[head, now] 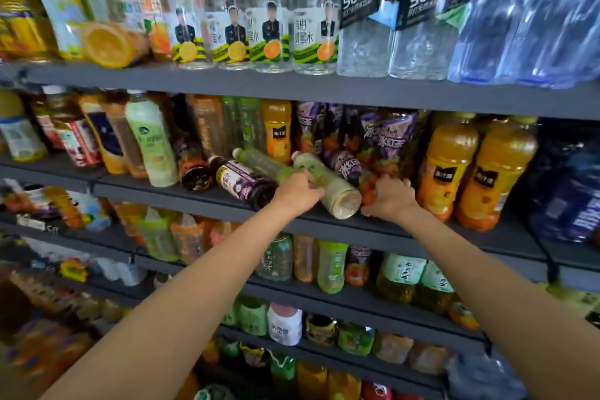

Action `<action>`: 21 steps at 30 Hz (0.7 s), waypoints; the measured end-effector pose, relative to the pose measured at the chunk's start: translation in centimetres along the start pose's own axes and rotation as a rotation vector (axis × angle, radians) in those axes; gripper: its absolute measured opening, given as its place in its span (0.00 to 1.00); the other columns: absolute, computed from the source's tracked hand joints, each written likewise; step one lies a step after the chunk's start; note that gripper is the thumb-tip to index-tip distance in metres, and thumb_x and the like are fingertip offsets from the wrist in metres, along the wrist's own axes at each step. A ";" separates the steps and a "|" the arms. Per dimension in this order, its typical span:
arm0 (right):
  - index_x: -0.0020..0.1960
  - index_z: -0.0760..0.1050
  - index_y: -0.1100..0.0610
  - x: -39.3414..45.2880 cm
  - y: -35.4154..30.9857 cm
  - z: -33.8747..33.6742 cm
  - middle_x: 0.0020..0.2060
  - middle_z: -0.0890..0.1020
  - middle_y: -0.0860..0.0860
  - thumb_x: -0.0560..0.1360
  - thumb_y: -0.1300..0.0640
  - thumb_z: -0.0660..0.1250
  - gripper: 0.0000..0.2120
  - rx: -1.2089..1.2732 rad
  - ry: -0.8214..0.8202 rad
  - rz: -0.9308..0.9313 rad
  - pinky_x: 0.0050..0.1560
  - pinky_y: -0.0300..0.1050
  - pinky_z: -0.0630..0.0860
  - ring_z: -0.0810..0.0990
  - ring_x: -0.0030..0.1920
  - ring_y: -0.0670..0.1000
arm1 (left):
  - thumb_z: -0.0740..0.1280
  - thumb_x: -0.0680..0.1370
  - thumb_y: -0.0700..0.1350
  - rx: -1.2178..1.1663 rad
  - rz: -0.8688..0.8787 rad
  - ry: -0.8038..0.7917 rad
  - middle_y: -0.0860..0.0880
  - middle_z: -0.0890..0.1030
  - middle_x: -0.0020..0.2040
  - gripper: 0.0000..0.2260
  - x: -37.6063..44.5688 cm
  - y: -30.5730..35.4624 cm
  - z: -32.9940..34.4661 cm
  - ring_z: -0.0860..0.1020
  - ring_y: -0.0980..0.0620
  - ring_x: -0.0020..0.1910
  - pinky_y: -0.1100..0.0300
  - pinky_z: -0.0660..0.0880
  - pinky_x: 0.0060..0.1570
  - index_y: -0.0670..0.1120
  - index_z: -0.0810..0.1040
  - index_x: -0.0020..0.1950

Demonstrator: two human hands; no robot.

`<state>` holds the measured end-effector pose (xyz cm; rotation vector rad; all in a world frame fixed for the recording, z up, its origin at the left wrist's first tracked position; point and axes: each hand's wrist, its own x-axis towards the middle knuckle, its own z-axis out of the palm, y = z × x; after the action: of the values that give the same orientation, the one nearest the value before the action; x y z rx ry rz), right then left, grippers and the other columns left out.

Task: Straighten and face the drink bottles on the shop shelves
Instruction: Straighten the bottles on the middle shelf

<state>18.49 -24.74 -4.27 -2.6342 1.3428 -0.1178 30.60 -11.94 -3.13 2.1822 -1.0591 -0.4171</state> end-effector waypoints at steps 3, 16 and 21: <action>0.67 0.60 0.65 -0.1 0.9 1.5 0.64 0.70 0.61 0.68 0.47 0.73 0.38 0.083 0.130 -0.024 0.64 0.52 0.63 0.66 0.66 0.63 | 0.62 0.79 0.47 -0.016 0.020 0.038 0.43 0.74 0.64 0.18 0.8 0.4 -0.1 0.73 0.45 0.62 0.57 0.69 0.60 0.42 0.69 0.67; 0.72 0.51 0.71 -0.2 2.3 5.4 0.61 0.67 0.65 0.76 0.58 0.67 0.36 0.536 0.423 -0.310 0.65 0.53 0.63 0.67 0.62 0.63 | 0.66 0.76 0.54 0.014 0.146 0.064 0.46 0.76 0.64 0.25 3.8 4.2 4.6 0.73 0.45 0.64 0.49 0.69 0.62 0.42 0.66 0.67; 0.65 0.60 0.70 0.7 2.9 4.0 0.59 0.71 0.66 0.74 0.62 0.69 0.26 0.461 0.411 -0.260 0.61 0.54 0.66 0.69 0.61 0.65 | 0.66 0.77 0.52 0.107 0.137 0.112 0.45 0.78 0.60 0.21 4.7 4.1 5.7 0.75 0.44 0.60 0.49 0.72 0.58 0.41 0.69 0.63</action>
<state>17.17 -26.50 -8.76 -2.4334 0.9080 -0.9271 28.13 -19.93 -4.48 2.1814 -1.1838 -0.1778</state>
